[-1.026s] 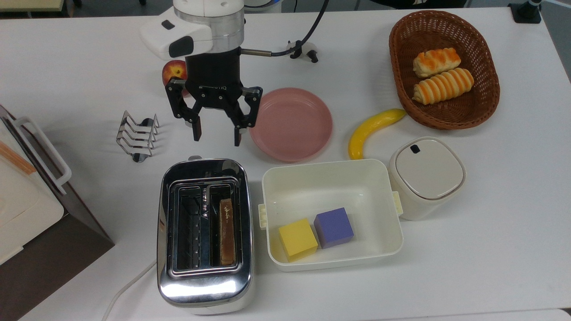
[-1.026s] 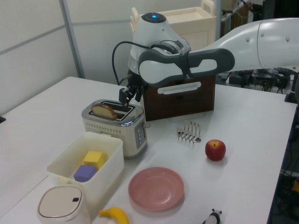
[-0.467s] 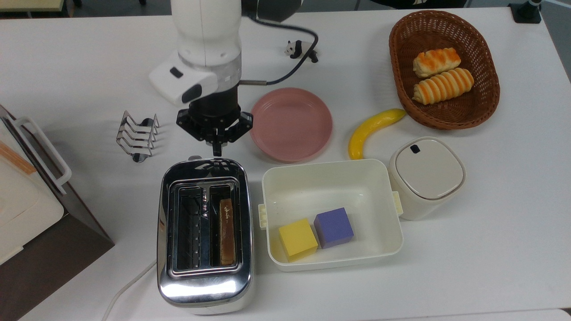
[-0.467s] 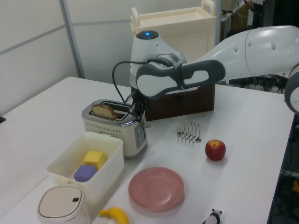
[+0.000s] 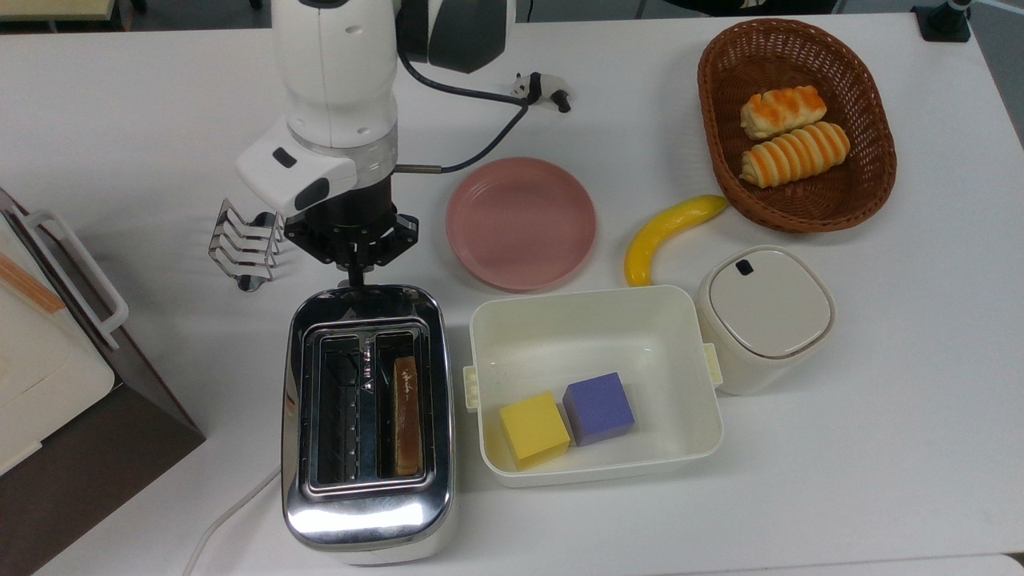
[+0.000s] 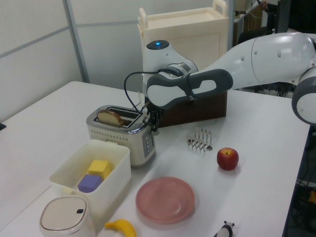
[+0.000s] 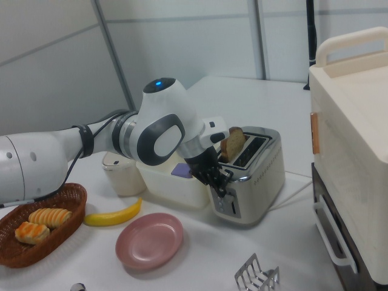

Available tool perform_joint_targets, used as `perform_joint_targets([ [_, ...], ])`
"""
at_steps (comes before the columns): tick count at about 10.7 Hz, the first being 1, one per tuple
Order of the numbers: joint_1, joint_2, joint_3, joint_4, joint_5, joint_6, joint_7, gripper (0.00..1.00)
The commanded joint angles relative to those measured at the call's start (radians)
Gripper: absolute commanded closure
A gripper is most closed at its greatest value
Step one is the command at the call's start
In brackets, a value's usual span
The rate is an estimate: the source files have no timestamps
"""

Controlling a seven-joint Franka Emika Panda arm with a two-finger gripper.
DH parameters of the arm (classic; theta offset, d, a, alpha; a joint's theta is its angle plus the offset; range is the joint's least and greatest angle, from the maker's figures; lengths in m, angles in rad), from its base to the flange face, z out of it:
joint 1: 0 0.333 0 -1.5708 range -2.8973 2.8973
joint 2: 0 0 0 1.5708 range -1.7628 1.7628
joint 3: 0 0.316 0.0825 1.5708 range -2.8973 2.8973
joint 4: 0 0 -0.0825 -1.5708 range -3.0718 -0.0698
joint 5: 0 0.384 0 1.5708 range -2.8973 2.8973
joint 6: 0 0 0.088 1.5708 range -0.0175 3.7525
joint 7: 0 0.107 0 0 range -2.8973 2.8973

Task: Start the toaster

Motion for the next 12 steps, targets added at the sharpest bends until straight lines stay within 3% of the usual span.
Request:
perform_joint_targets([
  [1,-0.005,0.022,-0.011,0.003,0.002,-0.012,-0.045,1.0],
  [9,-0.011,0.123,-0.011,0.001,-0.007,0.037,-0.092,1.0],
  [12,-0.009,0.102,-0.011,0.006,-0.004,0.043,-0.082,1.0],
])
